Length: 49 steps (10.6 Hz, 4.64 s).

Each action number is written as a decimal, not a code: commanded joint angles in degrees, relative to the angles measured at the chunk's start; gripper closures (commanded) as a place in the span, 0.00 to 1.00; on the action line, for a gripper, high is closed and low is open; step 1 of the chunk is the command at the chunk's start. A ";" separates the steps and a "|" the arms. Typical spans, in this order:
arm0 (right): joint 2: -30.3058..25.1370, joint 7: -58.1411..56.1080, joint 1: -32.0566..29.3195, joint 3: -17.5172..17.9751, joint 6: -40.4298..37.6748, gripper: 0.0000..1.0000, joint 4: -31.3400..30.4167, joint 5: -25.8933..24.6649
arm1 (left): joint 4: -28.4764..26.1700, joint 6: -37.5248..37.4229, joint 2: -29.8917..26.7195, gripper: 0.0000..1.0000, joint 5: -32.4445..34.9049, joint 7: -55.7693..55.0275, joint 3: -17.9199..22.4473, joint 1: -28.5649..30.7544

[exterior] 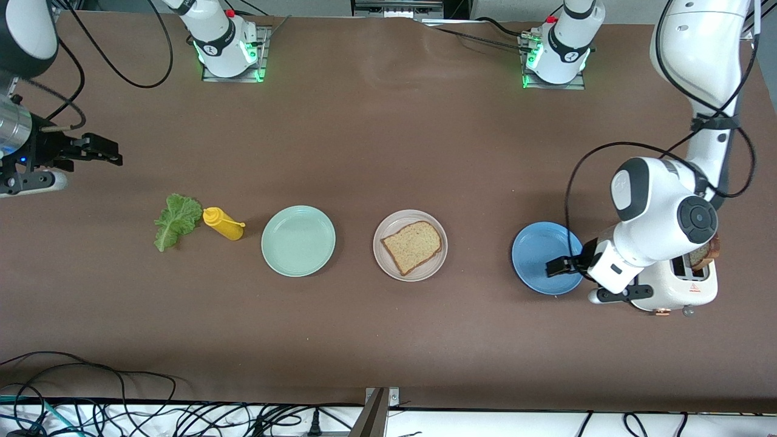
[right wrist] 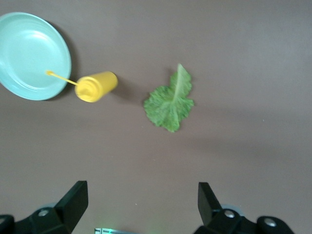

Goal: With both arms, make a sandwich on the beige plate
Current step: 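Lower the right gripper to the lettuce while the left gripper withdraws, then grasp the green lettuce leaf with the right gripper and lift it, then carry the lettuce onto the bread on the beige plate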

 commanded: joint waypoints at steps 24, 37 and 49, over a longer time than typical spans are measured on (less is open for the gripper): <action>18.84 0.77 -1.64 -1.82 62.22 1.00 -27.95 5.90 | 3.48 -40.98 -29.21 0.00 4.97 9.19 2.87 1.19; 17.08 15.67 6.70 0.45 5.11 1.00 11.07 5.90 | 5.50 -39.91 -26.66 0.00 2.69 8.57 2.78 3.03; 33.23 89.41 33.24 8.37 44.33 1.00 13.63 8.98 | 5.50 -40.00 -26.49 0.00 3.39 8.49 2.78 3.29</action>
